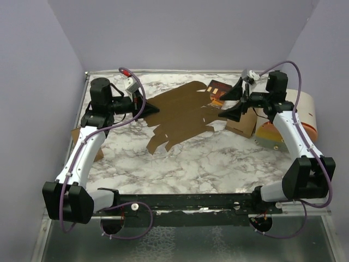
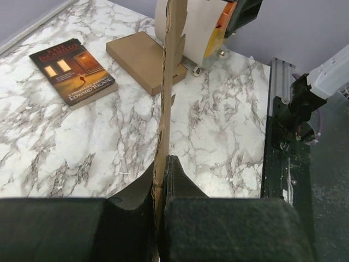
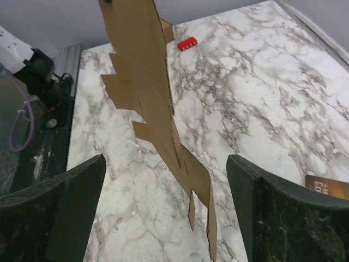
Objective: Fold the paper box
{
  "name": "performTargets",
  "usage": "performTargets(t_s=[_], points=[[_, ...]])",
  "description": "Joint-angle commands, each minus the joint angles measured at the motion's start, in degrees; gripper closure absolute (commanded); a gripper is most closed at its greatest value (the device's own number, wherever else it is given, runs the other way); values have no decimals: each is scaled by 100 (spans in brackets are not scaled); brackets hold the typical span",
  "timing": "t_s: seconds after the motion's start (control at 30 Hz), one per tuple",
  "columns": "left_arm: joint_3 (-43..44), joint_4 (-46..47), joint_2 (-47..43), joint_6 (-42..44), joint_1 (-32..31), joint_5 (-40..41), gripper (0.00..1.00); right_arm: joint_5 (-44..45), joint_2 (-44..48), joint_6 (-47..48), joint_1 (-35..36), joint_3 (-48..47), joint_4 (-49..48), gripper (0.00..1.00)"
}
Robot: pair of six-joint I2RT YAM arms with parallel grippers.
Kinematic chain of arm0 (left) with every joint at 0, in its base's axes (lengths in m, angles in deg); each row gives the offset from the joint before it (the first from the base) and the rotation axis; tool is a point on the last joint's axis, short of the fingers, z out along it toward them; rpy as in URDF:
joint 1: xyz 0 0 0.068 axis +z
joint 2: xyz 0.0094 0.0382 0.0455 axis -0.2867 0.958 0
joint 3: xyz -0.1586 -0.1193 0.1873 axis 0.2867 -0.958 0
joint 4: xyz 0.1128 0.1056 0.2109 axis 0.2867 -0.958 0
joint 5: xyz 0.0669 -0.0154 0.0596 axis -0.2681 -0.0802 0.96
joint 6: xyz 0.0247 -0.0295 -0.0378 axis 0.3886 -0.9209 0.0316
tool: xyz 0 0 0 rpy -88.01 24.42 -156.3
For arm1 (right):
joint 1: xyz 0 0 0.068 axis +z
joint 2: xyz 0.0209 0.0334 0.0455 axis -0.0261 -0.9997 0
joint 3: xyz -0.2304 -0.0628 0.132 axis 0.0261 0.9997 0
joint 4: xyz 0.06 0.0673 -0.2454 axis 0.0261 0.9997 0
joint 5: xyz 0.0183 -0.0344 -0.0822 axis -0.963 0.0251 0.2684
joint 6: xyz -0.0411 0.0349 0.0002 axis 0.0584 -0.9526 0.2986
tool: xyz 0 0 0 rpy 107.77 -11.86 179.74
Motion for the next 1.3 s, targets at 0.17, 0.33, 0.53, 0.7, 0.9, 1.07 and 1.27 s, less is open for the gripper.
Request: performTargets(t_s=[0.17,0.33,0.53,0.7,0.9,1.07,1.27], points=[[-235,301,-210,-153,260,174,100,271,55,1046,-125,1149,-659,0],[-473,596,-211,-537,530,610,100,396,100,1506,-130,1469,-825,0],[-524,332,149,-667,742,899,100,377,-161,525,-119,1962,-1933,0],[-524,-114,283,-384,784,1542,100,745,-436,-90,-22,2049,-2323,0],[-487,-490,402,-200,838,2290,100,1440,-969,-924,372,2251,-3028,9],[-608,-500,323,-134,847,2436,100,1953,-1467,-1361,533,1997,-3037,27],[-760,-438,249,-156,848,2518,100,2244,-1862,-1605,688,1734,-2886,65]])
